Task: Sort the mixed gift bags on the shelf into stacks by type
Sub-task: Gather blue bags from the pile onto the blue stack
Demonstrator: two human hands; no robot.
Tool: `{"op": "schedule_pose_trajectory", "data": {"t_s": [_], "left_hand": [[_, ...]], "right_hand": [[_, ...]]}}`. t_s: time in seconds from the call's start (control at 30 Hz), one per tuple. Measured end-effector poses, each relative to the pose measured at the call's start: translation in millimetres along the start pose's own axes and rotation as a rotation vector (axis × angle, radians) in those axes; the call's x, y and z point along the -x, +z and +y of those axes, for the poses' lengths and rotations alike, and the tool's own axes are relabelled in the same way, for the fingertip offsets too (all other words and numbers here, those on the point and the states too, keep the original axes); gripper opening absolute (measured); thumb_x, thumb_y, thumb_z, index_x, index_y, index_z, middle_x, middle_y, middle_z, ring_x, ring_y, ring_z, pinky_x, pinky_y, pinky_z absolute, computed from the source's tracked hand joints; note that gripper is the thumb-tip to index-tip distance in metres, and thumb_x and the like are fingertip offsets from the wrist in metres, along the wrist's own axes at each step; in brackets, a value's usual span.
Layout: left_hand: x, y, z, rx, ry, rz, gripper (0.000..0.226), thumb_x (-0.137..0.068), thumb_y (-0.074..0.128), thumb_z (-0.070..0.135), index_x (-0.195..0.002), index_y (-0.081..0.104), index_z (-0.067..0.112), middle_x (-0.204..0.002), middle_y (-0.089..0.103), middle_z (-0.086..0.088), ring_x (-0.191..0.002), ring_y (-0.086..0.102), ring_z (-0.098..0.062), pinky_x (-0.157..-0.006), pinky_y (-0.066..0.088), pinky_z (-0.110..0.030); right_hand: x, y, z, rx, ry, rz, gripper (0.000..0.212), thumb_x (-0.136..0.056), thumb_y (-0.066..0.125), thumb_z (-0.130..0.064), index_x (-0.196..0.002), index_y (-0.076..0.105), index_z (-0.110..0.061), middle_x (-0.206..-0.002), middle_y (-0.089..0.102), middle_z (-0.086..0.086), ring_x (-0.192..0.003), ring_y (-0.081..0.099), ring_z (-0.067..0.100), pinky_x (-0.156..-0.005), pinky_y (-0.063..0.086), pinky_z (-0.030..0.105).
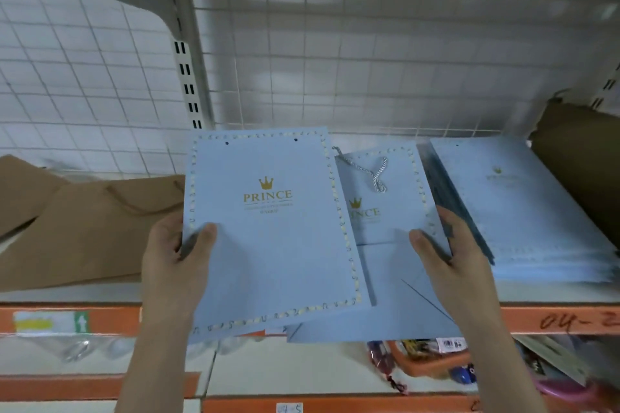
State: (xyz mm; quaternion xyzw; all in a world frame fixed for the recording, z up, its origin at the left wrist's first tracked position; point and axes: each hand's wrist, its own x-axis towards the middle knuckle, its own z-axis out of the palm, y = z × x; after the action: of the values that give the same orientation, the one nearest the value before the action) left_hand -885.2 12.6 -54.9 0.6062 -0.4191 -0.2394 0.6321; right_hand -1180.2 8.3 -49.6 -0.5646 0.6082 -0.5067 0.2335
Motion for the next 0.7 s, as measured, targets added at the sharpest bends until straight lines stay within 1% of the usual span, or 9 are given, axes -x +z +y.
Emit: {"op": "schedule_pose_trajectory", "data": {"t_s": [0.07,0.13,0.2,0.27,0.33,0.4,0.43,0.57,0.7], "left_hand": [[4.1,9.9,2.9,-0.009,0.010,-0.035,0.015,-0.089,0.058,0.012,-0.102,0.064,0.010,-0.092,0.069,-0.009,-0.070,0.060,-0.013,-0.048,0.041,-0.006],[8.7,22.6,3.7,-0.022,0.006,-0.052,0.015,-0.089,0.057,0.009,-0.102,0.065,0.010,-0.091,0.069,-0.007,-0.069,0.061,-0.009,-0.052,0.044,-0.008],[14.7,38.9,6.0,-0.034,-0.004,-0.061,0.014,-0.089,0.058,0.009,-0.100,0.065,0.011,-0.090,0.070,-0.007,-0.075,0.065,-0.012,-0.062,0.048,-0.022],[22.6,60.0,11.3,0.002,-0.038,-0.047,0.020,-0.087,0.061,0.014,-0.107,0.061,0.009,-0.094,0.069,-0.009,-0.086,0.066,-0.024,-0.070,0.047,-0.033],[32.4,85.3,16.0,0.034,-0.058,0.000,0.023,-0.087,0.063,0.015,-0.108,0.056,0.009,-0.087,0.065,-0.003,-0.081,0.063,-0.019,-0.069,0.046,-0.031],[46.1,113.9,22.6,0.042,-0.078,0.054,0.023,-0.087,0.062,0.014,-0.108,0.052,0.015,-0.083,0.061,0.002,-0.073,0.057,-0.007,-0.063,0.042,-0.024],[53.2,128.4,26.6,0.043,-0.080,0.064,0.022,-0.088,0.061,0.015,-0.108,0.052,0.017,-0.085,0.061,0.000,-0.072,0.056,-0.005,-0.061,0.042,-0.024],[76.2,183.0,34.3,-0.003,-0.049,0.055,0.016,-0.090,0.056,0.015,-0.104,0.059,0.009,-0.084,0.062,-0.008,-0.067,0.052,-0.010,-0.056,0.037,-0.023],[96.8,216.3,44.3,-0.010,-0.073,0.093,0.014,-0.090,0.058,0.017,-0.103,0.052,0.020,-0.076,0.059,0.004,-0.068,0.053,-0.004,-0.058,0.038,-0.021]], "right_hand": [[-4.1,-12.3,6.6,0.008,0.011,0.021,0.042,-0.089,0.058,-0.025,-0.130,0.047,-0.023,-0.096,0.061,-0.019,-0.079,0.059,-0.004,-0.063,0.042,0.014],[-9.5,-28.0,13.5,0.033,0.024,0.038,0.043,-0.090,0.057,-0.028,-0.131,0.046,-0.022,-0.088,0.062,-0.009,-0.072,0.058,0.003,-0.056,0.041,0.014],[-17.4,-46.6,20.3,0.052,0.029,0.062,0.043,-0.090,0.057,-0.029,-0.130,0.045,-0.021,-0.077,0.060,-0.003,-0.062,0.055,0.011,-0.047,0.039,0.013],[-28.8,-65.8,27.2,0.066,0.031,0.085,0.045,-0.090,0.057,-0.030,-0.132,0.044,-0.021,-0.074,0.058,-0.004,-0.061,0.053,0.009,-0.048,0.038,0.018],[-47.0,-88.6,40.2,0.050,0.036,0.099,0.047,-0.090,0.057,-0.030,-0.134,0.043,-0.021,-0.082,0.056,-0.010,-0.070,0.051,0.003,-0.058,0.037,0.019],[-67.5,-116.3,53.1,0.063,0.016,0.082,0.048,-0.089,0.058,-0.031,-0.134,0.043,-0.022,-0.097,0.056,-0.011,-0.090,0.055,0.007,-0.072,0.039,0.024],[-77.2,-130.8,58.6,0.087,-0.005,0.078,0.047,-0.089,0.058,-0.032,-0.133,0.045,-0.023,-0.100,0.057,-0.010,-0.094,0.057,0.011,-0.075,0.040,0.027],[-118.7,-185.5,80.7,0.092,-0.017,0.051,0.046,-0.089,0.058,-0.032,-0.132,0.043,-0.028,-0.102,0.058,-0.007,-0.081,0.056,0.006,-0.062,0.043,0.024],[-160.1,-209.1,104.6,0.015,0.030,0.023,0.045,-0.089,0.059,-0.029,-0.132,0.044,-0.025,-0.100,0.059,-0.009,-0.089,0.058,0.012,-0.064,0.043,0.024]]}}
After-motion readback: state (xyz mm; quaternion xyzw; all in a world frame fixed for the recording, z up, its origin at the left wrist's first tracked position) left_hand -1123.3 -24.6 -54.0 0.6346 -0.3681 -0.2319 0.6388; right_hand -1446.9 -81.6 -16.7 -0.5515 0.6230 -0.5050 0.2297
